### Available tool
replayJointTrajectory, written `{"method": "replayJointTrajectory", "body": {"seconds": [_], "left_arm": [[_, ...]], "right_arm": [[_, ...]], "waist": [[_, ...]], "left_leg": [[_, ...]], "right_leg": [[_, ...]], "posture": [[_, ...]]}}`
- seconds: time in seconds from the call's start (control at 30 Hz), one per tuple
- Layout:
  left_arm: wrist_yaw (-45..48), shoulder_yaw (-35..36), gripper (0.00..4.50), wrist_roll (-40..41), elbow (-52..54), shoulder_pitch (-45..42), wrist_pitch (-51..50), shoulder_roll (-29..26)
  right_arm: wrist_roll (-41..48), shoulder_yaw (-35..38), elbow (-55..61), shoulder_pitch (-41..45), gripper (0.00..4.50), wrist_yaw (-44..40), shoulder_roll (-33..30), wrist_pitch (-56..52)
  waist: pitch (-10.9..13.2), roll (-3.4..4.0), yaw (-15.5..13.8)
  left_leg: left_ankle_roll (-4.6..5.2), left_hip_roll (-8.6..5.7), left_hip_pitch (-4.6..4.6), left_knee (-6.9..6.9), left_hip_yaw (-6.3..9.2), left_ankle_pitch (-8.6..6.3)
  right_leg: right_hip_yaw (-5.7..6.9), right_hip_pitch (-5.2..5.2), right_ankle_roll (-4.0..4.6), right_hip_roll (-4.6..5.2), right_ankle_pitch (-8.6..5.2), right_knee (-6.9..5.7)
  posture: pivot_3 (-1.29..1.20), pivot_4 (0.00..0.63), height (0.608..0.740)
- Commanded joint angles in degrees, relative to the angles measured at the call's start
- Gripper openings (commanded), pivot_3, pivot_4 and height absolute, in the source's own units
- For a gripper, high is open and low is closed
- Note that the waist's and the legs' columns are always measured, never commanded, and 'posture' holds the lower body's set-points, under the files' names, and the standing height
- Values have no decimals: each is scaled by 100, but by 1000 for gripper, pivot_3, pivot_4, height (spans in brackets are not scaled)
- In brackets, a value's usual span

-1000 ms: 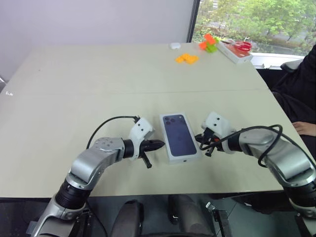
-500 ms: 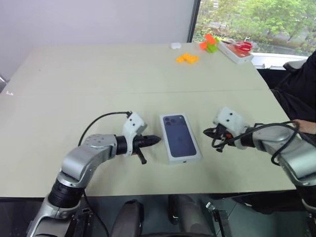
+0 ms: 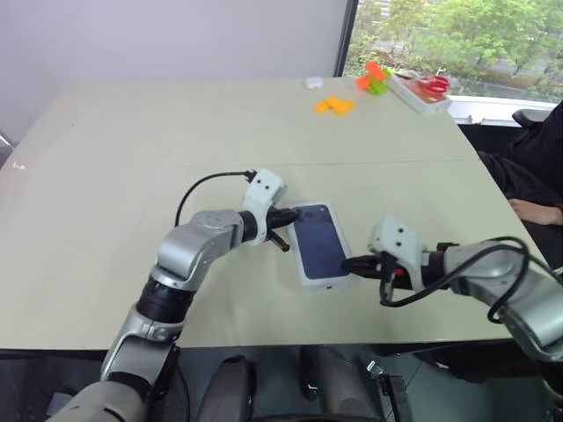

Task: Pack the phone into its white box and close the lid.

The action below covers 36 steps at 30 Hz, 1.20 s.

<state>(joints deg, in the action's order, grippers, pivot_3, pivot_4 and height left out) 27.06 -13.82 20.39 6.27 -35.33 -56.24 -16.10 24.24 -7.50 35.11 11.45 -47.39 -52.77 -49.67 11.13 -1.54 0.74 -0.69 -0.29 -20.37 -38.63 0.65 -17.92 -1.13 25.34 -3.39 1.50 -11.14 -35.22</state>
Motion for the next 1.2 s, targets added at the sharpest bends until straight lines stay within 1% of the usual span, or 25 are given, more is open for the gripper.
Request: {"method": "replayJointTrajectory", "body": {"seconds": [0.03, 0.1, 0.23, 0.33, 0.4, 0.47, 0.57, 0.7, 0.77, 0.87, 0.97, 1.07, 1.2], "left_arm": [[30, -361, 0, -205, -34, -38, -201, -72], [59, -466, 0, -263, -34, 0, -275, -100], [25, -456, 0, -272, -31, 88, -428, -95], [-11, -259, 0, -271, 35, 191, -259, -88], [-60, 182, 0, -198, 138, 306, 175, -30], [-162, 892, 0, -144, 402, 498, 848, -85], [-246, 1358, 0, -138, 523, 684, 1172, -233], [-215, 2514, 0, 40, 634, 1325, 1405, -837], [-80, 2808, 0, 45, 635, 1675, 1518, -1146], [89, 3023, 0, 114, 603, 1974, 1611, -1425], [142, 3254, 0, 176, 805, 2432, 1592, -1580], [192, 3377, 0, 241, 911, 2657, 1590, -1715], [101, 3564, 0, 310, 1132, 2924, 1534, -1733]], "right_arm": [[-264, -243, 58, -108, 45, 108, -92, -1], [-321, -316, 76, -180, 45, 102, -134, 4], [-423, -344, 20, -184, 45, 170, -87, -19], [-411, -192, -30, -85, 45, 268, 32, 42], [-383, 61, -127, 47, 45, 473, 240, 116], [-436, 510, -497, 309, 45, 964, 670, 279], [-654, 789, -842, 475, 45, 1406, 1044, 582], [-764, 1269, -1968, 870, 45, 1892, 1427, 754], [-750, 1383, -2305, 942, 45, 1888, 1522, 948], [-744, 1343, -2459, 1010, 45, 1854, 1629, 1079], [-704, 1332, -2754, 1064, 45, 1623, 1702, 1342], [-707, 1218, -2835, 1148, 45, 1529, 1804, 1445], [-698, 1105, -2968, 1187, 45, 1309, 1854, 1592]], "waist": [[-2, 2, -4], [-5, 0, -4], [-21, -12, -4], [-26, -16, 5], [-26, -16, 16], [-23, -18, 46], [-20, -16, 11], [-20, -11, 10], [-20, -11, 7], [-18, -10, -19], [-18, -10, -1], [-18, -11, 3], [-17, -9, 12]], "left_leg": [[0, 0, 0, -6, -1, 0], [1, 1, 1, -20, 0, -1], [8, 5, 8, -31, 4, -7], [18, 6, 11, -31, 6, -12], [19, 8, 9, -31, 10, -13], [19, 12, 8, -32, 17, -13], [19, 12, 2, -40, 14, -12], [20, 13, -6, -36, 11, -13], [22, 13, -7, -35, 8, -14], [24, 11, -14, -35, 2, -16], [24, 9, -12, -40, 0, -16], [24, 9, -9, -40, -3, -16], [24, 16, -6, -40, -1, -16]], "right_leg": [[0, -3, 1, 1, -1, -2], [1, -13, 7, 2, -5, -2], [5, -48, 16, 6, -13, 4], [6, -57, 15, 5, -15, 7], [4, -57, 15, 4, -15, 7], [0, -53, 17, 3, -14, 5], [-4, -10, 21, -1, -4, -13], [-3, 0, 23, 0, 18, -11], [-8, 0, 26, 7, 18, -6], [-9, 1, 28, 14, 17, 2], [-11, -3, 28, 20, 17, 2], [-14, -4, 27, 20, 17, 3], [-12, -3, 38, 10, 11, -1]], "posture": [[0, 150, 740], [0, 150, 740], [0, 150, 740], [0, 150, 740], [0, 150, 740], [0, 150, 740], [0, 150, 740], [0, 150, 740], [0, 150, 740], [0, 150, 740], [0, 150, 740], [0, 150, 740], [0, 150, 740]]}}
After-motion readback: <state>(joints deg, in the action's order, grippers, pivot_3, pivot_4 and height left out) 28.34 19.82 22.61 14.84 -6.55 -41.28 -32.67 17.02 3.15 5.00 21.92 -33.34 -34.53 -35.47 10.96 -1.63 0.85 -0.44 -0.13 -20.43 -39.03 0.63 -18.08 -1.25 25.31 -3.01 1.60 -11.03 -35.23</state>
